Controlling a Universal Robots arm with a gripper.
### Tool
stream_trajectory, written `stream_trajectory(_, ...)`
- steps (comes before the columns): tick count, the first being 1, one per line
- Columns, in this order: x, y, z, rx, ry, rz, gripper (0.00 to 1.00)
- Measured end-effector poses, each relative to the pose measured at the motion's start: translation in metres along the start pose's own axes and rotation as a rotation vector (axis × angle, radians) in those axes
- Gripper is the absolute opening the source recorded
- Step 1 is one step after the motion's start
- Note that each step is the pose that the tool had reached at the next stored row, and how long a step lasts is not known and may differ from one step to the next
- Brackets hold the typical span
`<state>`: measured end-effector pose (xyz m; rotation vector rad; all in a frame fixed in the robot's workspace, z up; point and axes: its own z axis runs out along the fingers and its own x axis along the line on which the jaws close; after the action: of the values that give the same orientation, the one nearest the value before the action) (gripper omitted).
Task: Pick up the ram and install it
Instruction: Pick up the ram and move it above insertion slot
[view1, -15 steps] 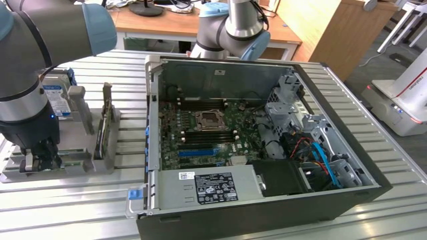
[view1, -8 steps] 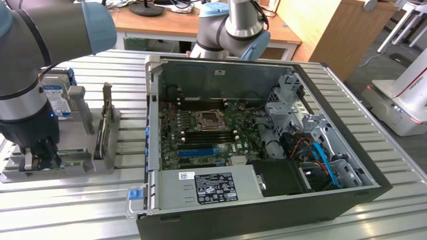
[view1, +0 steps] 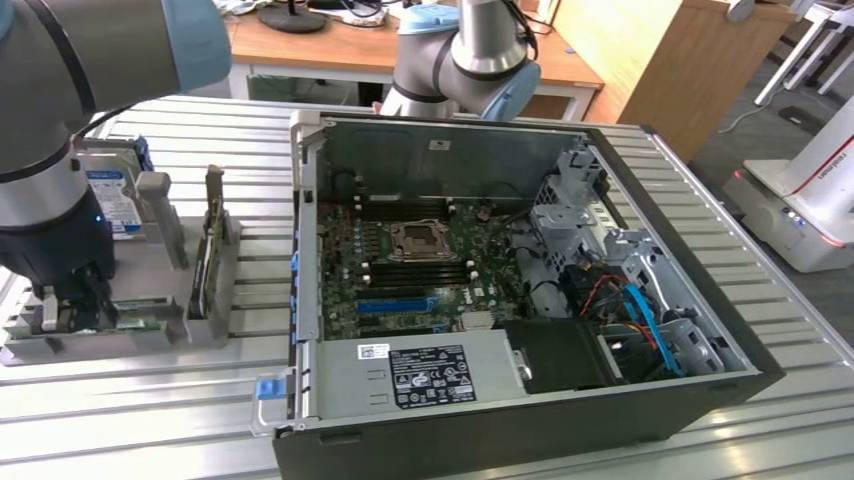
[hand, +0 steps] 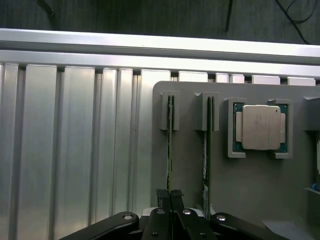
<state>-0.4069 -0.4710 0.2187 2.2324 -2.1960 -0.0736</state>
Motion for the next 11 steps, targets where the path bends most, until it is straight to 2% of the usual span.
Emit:
stream_trajectory(6, 0.0, 0.0002, -0.0149, 0.0, -0.0001, 0.0, 0.12)
stream_trajectory(11, -0.001, 0.0003, -0.0312, -0.0001, 0.0, 0.0, 0.12)
